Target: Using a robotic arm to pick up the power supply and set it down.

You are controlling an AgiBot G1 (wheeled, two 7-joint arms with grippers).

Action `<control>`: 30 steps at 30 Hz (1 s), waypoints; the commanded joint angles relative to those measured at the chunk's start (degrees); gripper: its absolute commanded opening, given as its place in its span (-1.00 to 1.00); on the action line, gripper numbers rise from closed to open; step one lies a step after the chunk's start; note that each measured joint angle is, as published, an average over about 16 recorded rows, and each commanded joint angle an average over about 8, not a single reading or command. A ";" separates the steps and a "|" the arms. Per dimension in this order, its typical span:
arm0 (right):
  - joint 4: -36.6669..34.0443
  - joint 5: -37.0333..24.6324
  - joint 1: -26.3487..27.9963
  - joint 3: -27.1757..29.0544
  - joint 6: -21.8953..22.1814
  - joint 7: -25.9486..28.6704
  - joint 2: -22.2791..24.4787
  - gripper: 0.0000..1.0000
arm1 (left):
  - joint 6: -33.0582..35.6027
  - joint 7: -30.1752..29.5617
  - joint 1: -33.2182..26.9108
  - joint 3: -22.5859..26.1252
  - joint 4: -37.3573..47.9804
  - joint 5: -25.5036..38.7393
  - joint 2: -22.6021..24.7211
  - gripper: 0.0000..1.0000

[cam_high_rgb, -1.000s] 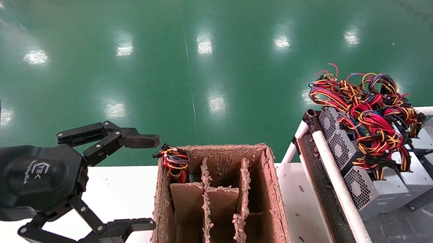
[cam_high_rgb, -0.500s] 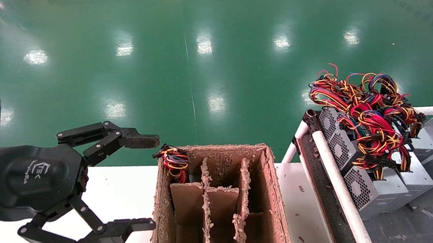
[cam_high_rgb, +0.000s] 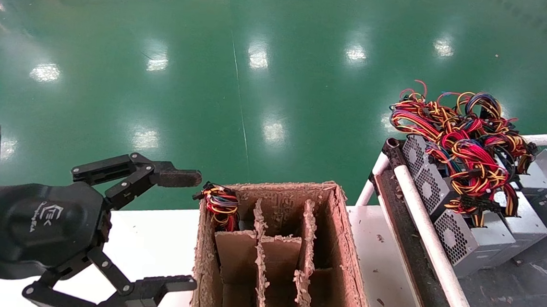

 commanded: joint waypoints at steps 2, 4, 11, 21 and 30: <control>3.53 2.87 -3.89 0.39 0.21 0.71 -0.28 1.00 | 0.01 0.01 -0.01 0.01 0.02 0.00 0.00 1.00; 6.53 5.32 -7.15 0.67 0.39 1.32 -0.52 1.00 | 0.01 0.01 -0.01 0.02 0.02 -0.01 0.00 1.00; 17.10 13.94 -18.64 1.68 1.01 3.47 -1.36 1.00 | 0.01 0.02 -0.02 0.04 0.03 -0.02 -0.01 1.00; 32.21 26.25 -35.07 3.13 1.91 6.55 -2.56 1.00 | 0.00 0.04 -0.03 0.07 0.03 -0.04 -0.02 1.00; 45.79 37.32 -49.83 4.43 2.71 9.32 -3.64 1.00 | -0.02 0.05 -0.04 0.09 0.03 -0.06 -0.03 1.00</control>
